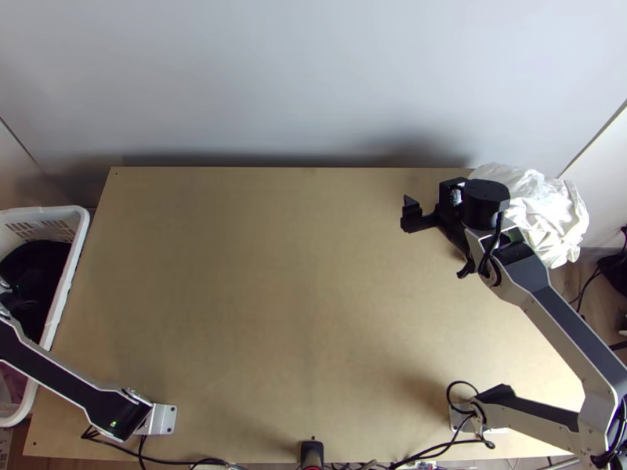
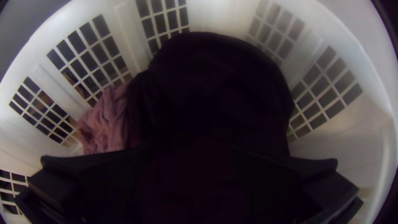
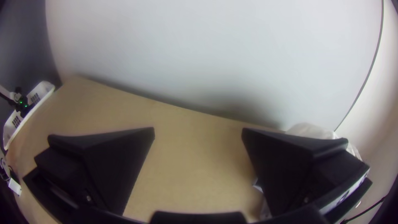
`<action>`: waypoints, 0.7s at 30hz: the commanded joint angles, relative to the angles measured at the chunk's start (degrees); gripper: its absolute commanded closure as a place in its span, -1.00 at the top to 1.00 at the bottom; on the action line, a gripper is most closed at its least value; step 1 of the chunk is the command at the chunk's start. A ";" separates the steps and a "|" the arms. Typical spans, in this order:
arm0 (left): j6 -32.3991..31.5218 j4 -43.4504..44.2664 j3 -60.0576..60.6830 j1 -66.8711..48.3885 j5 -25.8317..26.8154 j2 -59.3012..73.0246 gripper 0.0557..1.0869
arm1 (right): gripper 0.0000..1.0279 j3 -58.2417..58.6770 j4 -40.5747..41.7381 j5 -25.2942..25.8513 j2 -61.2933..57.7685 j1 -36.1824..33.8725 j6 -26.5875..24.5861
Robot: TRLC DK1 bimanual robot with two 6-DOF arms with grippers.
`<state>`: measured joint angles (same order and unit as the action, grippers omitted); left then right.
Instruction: Fold the t-shirt
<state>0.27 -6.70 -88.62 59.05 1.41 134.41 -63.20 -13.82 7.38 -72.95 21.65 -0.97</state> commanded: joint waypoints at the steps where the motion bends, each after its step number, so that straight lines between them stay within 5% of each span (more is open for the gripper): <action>1: 0.87 0.11 -0.06 3.00 -0.09 2.79 0.90 | 0.91 -0.43 -0.59 1.06 0.00 0.67 -1.05; 10: 1.75 1.78 4.86 2.21 0.00 3.40 0.83 | 0.91 -0.79 -0.33 1.50 -0.79 1.91 -1.40; 13: 1.92 3.54 6.18 2.04 0.00 3.14 0.25 | 0.91 -0.70 -0.50 1.85 -0.53 1.91 -1.93; 16: 2.72 3.80 6.00 1.77 0.00 3.23 -0.93 | 0.91 0.18 -0.59 2.12 0.09 1.82 -2.37; 21: 4.12 2.92 6.35 1.95 0.26 2.61 -0.93 | 0.91 1.06 -0.59 2.38 0.53 1.91 -2.46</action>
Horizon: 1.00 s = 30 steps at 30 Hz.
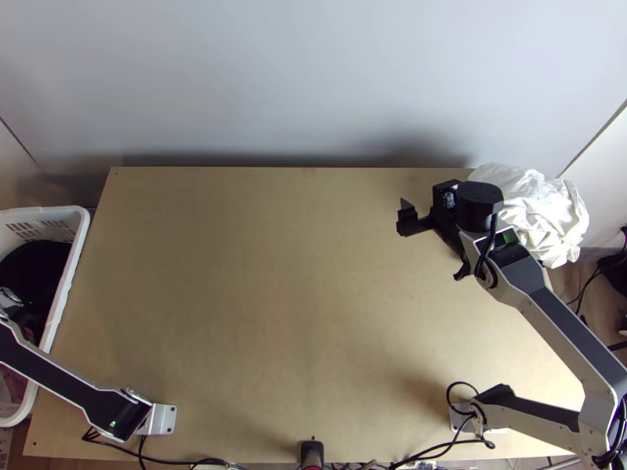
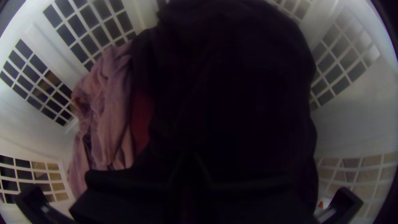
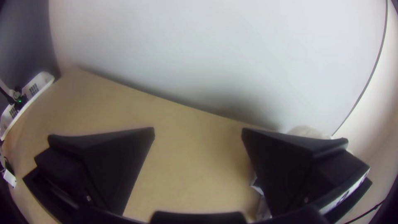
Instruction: Fold the t-shirt
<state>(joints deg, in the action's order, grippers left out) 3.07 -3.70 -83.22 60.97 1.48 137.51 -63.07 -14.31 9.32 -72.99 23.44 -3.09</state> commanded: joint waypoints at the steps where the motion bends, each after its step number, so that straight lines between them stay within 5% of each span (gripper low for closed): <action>1: 1.15 0.28 1.13 0.20 0.72 -0.76 -0.93 | 0.91 0.93 -0.11 0.43 0.57 0.11 -0.33; 8: -0.35 0.54 0.69 1.61 0.81 -6.73 -0.93 | 0.91 1.63 0.42 0.43 0.57 0.11 -0.33; 19: -4.57 -11.59 -4.67 -2.70 5.64 -24.05 -0.93 | 0.91 2.25 0.68 0.52 1.18 0.11 0.02; 30: -7.03 -18.36 -11.97 -5.42 6.26 -26.59 -0.93 | 0.91 4.45 0.68 0.79 4.26 -0.50 0.02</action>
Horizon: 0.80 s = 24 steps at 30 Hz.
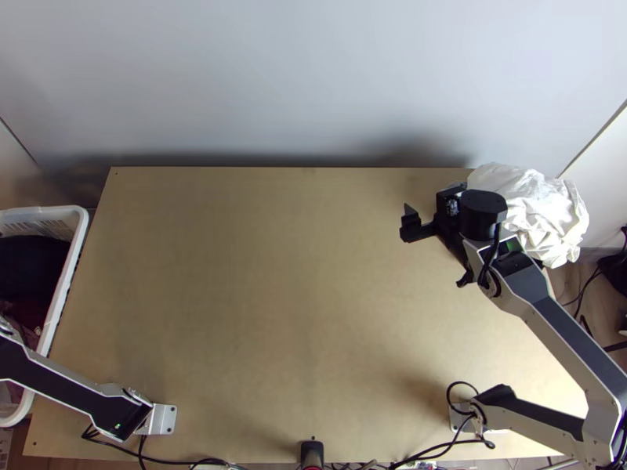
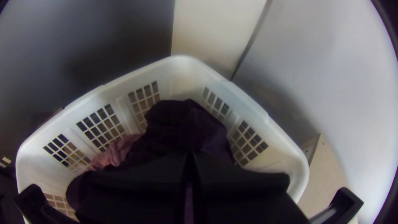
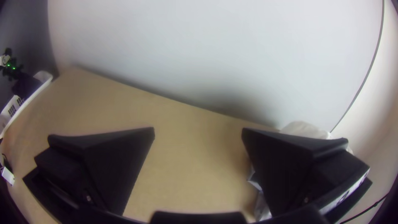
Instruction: Fold the t-shirt
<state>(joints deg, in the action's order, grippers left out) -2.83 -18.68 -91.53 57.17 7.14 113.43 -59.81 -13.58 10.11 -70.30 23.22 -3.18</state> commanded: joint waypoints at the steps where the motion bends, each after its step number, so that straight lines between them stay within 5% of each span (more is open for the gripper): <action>1: -1.21 -4.00 -4.19 -1.88 0.69 -2.68 -0.93 | 0.91 1.36 -0.04 0.00 1.75 -0.28 0.10; 24: -6.75 -23.60 -15.70 -19.64 6.40 -19.21 -0.93 | 0.91 3.74 1.10 0.26 5.09 -1.78 0.90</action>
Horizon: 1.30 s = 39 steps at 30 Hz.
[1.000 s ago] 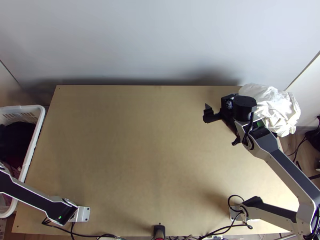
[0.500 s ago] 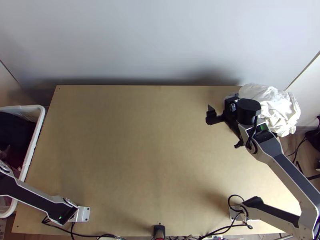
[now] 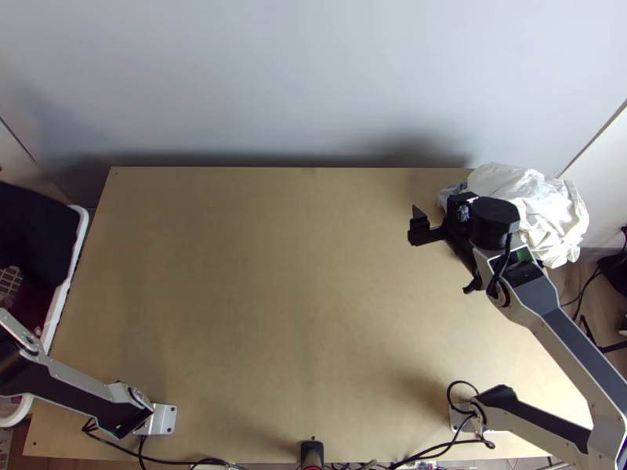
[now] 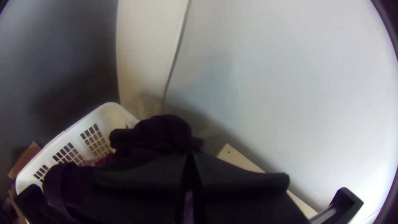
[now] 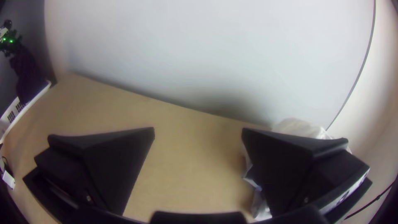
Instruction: Fold the t-shirt
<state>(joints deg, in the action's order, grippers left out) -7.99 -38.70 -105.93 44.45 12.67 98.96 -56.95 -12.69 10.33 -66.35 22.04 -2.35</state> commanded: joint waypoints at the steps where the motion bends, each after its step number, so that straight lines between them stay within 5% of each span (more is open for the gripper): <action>1: -1.77 -3.75 -1.30 -8.32 0.87 -5.53 -0.93 | 0.91 1.14 0.21 0.04 1.40 -0.86 0.06; 13: -6.60 -6.57 -4.02 -31.88 -3.17 -10.98 -0.93 | 0.91 6.85 0.82 0.04 7.02 -2.27 1.21; 39: -12.05 -7.97 -5.43 -74.15 -16.62 0.10 -0.93 | 0.90 11.68 4.69 0.13 11.50 -7.10 0.68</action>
<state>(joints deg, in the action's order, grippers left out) -18.31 -44.51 -111.18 -18.98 -2.04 96.75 -44.40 -9.08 10.52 -53.82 16.91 -1.39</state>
